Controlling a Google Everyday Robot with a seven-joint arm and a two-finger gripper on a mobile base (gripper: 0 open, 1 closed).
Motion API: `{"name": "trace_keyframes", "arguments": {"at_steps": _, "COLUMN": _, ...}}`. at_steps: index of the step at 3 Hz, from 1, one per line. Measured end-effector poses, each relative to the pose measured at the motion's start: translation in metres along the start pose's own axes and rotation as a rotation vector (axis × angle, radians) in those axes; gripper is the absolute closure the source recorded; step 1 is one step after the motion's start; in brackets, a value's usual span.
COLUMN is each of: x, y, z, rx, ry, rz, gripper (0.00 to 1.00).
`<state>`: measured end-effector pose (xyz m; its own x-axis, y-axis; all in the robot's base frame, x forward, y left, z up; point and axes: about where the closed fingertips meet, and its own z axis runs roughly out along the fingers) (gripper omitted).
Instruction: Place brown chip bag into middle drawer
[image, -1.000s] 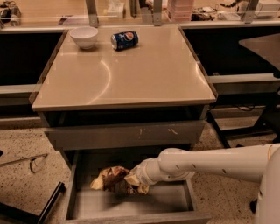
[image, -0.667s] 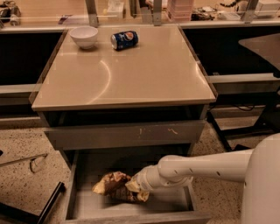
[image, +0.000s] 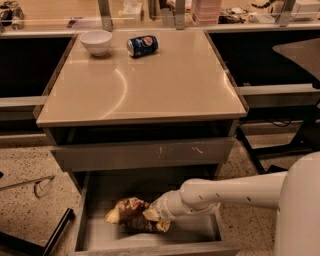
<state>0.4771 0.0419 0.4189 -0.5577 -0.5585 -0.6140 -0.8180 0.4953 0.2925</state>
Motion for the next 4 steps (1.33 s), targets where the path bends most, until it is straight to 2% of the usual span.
{"name": "trace_keyframes", "arguments": {"at_steps": 2, "x": 0.000, "y": 0.000, "z": 0.000, "rx": 0.000, "ry": 0.000, "rz": 0.000, "gripper": 0.13}}
{"name": "trace_keyframes", "arguments": {"at_steps": 3, "x": 0.000, "y": 0.000, "z": 0.000, "rx": 0.000, "ry": 0.000, "rz": 0.000, "gripper": 0.00}}
{"name": "trace_keyframes", "arguments": {"at_steps": 4, "x": -0.001, "y": 0.003, "z": -0.021, "rx": 0.044, "ry": -0.015, "rz": 0.001, "gripper": 0.00}}
